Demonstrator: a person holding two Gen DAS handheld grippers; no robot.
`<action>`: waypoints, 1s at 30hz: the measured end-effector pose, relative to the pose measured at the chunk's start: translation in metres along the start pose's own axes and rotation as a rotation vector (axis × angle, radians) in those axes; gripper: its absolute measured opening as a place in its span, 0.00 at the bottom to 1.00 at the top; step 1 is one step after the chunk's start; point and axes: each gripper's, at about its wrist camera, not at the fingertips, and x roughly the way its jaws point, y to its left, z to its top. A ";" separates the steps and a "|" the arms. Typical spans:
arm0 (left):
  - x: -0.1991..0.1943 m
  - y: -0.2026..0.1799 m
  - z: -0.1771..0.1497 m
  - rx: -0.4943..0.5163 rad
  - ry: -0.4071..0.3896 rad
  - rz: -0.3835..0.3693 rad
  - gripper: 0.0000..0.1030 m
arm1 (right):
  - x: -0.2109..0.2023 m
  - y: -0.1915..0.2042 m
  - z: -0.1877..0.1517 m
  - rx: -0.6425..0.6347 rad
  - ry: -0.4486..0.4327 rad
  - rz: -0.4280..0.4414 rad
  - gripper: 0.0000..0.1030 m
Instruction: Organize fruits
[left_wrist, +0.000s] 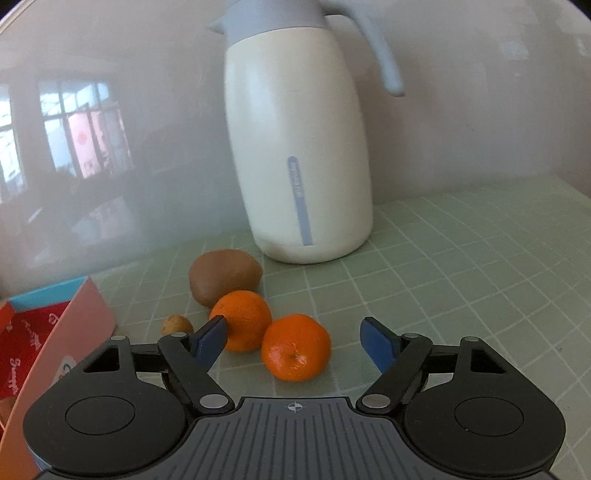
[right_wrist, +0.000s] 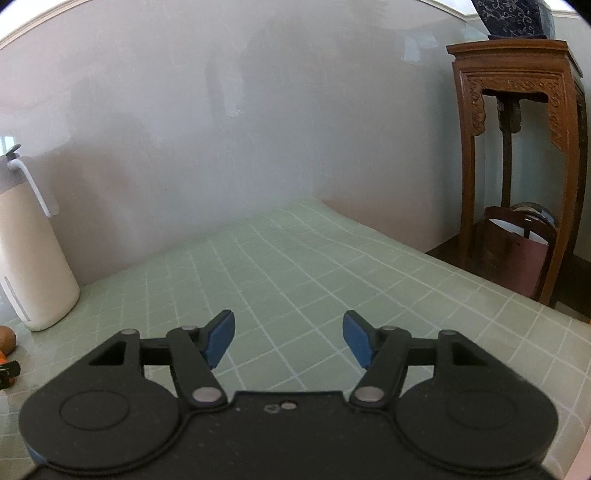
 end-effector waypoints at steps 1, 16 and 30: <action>-0.003 -0.003 -0.002 0.021 0.005 -0.012 0.75 | -0.001 0.001 0.001 -0.002 -0.004 0.003 0.64; 0.018 0.013 0.003 -0.083 0.074 -0.059 0.56 | -0.002 0.005 0.003 -0.002 -0.007 0.014 0.67; -0.012 0.022 0.004 -0.078 0.021 -0.078 0.38 | 0.001 0.011 0.003 0.006 0.006 0.015 0.68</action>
